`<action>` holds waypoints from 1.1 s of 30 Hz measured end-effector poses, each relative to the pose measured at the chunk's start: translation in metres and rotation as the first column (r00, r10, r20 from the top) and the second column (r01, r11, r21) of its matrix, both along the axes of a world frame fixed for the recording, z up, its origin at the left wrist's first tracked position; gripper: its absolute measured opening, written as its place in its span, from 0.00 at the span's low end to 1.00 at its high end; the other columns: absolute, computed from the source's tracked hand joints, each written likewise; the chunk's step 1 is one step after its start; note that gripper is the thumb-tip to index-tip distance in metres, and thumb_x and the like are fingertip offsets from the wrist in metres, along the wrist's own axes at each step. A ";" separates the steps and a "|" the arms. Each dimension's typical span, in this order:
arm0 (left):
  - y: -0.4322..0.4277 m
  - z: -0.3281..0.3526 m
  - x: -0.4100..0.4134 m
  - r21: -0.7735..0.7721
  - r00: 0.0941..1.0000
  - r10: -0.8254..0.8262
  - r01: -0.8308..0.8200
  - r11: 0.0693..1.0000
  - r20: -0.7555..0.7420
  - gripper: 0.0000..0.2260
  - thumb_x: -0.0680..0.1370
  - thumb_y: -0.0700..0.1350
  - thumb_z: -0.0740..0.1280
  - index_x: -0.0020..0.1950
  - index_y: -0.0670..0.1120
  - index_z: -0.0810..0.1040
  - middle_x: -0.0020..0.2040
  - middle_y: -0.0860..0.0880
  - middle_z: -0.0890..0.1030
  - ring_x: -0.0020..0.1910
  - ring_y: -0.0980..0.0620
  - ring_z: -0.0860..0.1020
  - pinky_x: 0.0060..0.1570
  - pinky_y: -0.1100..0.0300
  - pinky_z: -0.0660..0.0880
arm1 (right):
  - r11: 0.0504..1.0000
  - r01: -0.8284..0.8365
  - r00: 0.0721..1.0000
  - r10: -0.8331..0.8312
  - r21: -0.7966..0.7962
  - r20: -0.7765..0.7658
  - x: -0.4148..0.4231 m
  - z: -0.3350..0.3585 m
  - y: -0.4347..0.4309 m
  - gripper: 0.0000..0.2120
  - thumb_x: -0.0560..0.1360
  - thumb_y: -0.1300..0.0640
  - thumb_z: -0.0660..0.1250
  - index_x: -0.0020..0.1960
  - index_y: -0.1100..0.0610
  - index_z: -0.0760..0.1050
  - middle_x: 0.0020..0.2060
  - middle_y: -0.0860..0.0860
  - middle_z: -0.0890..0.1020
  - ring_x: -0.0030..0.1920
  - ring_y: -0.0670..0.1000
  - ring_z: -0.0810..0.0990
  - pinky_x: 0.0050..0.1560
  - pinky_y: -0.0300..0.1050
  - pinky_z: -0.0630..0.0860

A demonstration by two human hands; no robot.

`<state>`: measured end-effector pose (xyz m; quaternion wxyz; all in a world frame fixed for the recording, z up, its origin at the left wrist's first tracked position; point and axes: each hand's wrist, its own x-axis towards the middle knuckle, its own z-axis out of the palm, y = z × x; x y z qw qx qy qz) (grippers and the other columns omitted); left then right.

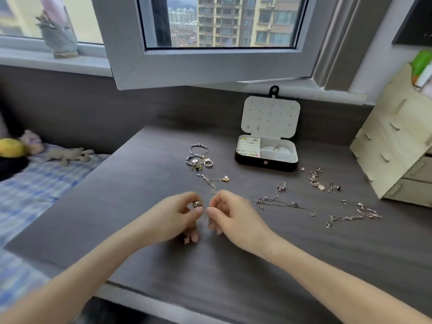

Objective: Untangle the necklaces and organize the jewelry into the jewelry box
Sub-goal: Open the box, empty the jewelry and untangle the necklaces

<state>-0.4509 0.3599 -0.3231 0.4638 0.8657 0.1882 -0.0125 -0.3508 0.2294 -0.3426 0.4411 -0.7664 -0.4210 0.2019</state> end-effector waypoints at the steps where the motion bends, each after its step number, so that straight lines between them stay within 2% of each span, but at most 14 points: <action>1: 0.005 -0.001 -0.002 0.071 1.000 0.017 -0.016 0.997 -0.013 0.06 0.81 0.46 0.58 0.47 0.45 0.71 0.31 0.45 0.82 0.28 0.50 0.78 0.37 0.57 0.76 | 1.000 0.005 0.999 -0.005 -0.012 0.044 -0.002 -0.003 0.007 0.08 0.77 0.58 0.63 0.40 0.50 0.69 0.32 0.49 0.81 0.32 0.46 0.78 0.41 0.48 0.77; 4: 0.016 -0.003 -0.005 0.234 0.997 0.060 -0.049 0.971 -0.041 0.06 0.82 0.46 0.57 0.45 0.48 0.69 0.27 0.49 0.80 0.23 0.55 0.75 0.31 0.61 0.73 | 0.998 0.034 0.986 -0.023 -0.060 0.167 -0.003 -0.009 0.028 0.06 0.77 0.54 0.63 0.41 0.50 0.70 0.35 0.50 0.81 0.40 0.53 0.79 0.46 0.50 0.76; 11: 0.035 -0.007 0.003 0.396 0.986 0.125 -0.072 0.915 -0.110 0.06 0.81 0.47 0.54 0.48 0.47 0.68 0.23 0.51 0.77 0.18 0.55 0.71 0.26 0.62 0.71 | 0.978 0.115 0.953 -0.059 -0.176 0.298 0.005 -0.007 0.059 0.09 0.76 0.52 0.62 0.38 0.48 0.70 0.35 0.48 0.80 0.47 0.53 0.79 0.49 0.46 0.75; 15: 0.041 -0.007 0.011 0.531 0.982 0.148 -0.062 0.845 -0.121 0.08 0.82 0.48 0.54 0.51 0.45 0.67 0.25 0.49 0.78 0.17 0.57 0.70 0.26 0.64 0.69 | 0.964 0.175 0.916 -0.084 -0.200 0.393 0.012 -0.004 0.069 0.06 0.77 0.52 0.62 0.45 0.51 0.76 0.46 0.50 0.82 0.51 0.53 0.78 0.49 0.44 0.73; 18: 0.045 -0.006 0.014 0.612 0.979 0.175 -0.075 0.787 -0.105 0.09 0.81 0.50 0.55 0.55 0.45 0.67 0.27 0.50 0.77 0.21 0.57 0.69 0.30 0.60 0.69 | 0.960 0.208 0.898 -0.111 -0.190 0.425 0.018 -0.004 0.072 0.07 0.78 0.51 0.62 0.48 0.53 0.77 0.48 0.51 0.82 0.53 0.54 0.77 0.49 0.45 0.72; 22: 0.051 -0.006 0.010 0.567 0.982 0.169 -0.091 0.819 -0.087 0.11 0.78 0.52 0.61 0.52 0.45 0.68 0.29 0.50 0.80 0.20 0.57 0.72 0.26 0.64 0.68 | 0.964 0.199 0.889 -0.101 -0.179 0.446 0.020 -0.005 0.069 0.07 0.77 0.50 0.63 0.50 0.52 0.75 0.46 0.50 0.82 0.53 0.53 0.77 0.47 0.44 0.70; 26: 0.055 -0.008 0.001 0.497 0.982 0.172 -0.111 0.861 -0.077 0.14 0.74 0.54 0.68 0.47 0.46 0.69 0.30 0.50 0.79 0.24 0.53 0.78 0.26 0.62 0.70 | 0.976 0.168 0.896 -0.091 -0.141 0.435 0.014 -0.006 0.062 0.08 0.73 0.45 0.66 0.43 0.49 0.73 0.36 0.44 0.76 0.48 0.51 0.77 0.45 0.44 0.68; 28: 0.056 -0.010 0.000 0.500 0.983 0.173 -0.118 0.858 -0.064 0.15 0.73 0.54 0.69 0.44 0.46 0.68 0.28 0.51 0.77 0.24 0.54 0.77 0.28 0.61 0.70 | 0.974 0.147 0.897 -0.059 -0.170 0.439 0.011 -0.007 0.061 0.09 0.72 0.43 0.67 0.41 0.47 0.72 0.36 0.43 0.74 0.48 0.49 0.77 0.43 0.43 0.67; 31: 0.058 -0.012 0.001 0.551 0.985 0.172 -0.125 0.825 -0.034 0.14 0.73 0.55 0.69 0.38 0.48 0.69 0.30 0.54 0.75 0.28 0.58 0.74 0.36 0.59 0.72 | 0.971 0.133 0.903 -0.036 -0.198 0.429 0.008 -0.007 0.061 0.09 0.71 0.43 0.68 0.40 0.46 0.72 0.35 0.43 0.74 0.50 0.49 0.76 0.43 0.43 0.65; 33: 0.058 -0.012 0.003 0.578 0.984 0.180 -0.136 0.805 -0.019 0.14 0.74 0.57 0.67 0.35 0.51 0.69 0.30 0.55 0.75 0.30 0.56 0.73 0.35 0.59 0.71 | 0.968 0.120 0.917 -0.023 -0.222 0.398 0.009 -0.004 0.059 0.07 0.71 0.45 0.68 0.39 0.45 0.72 0.32 0.41 0.72 0.51 0.48 0.76 0.43 0.42 0.64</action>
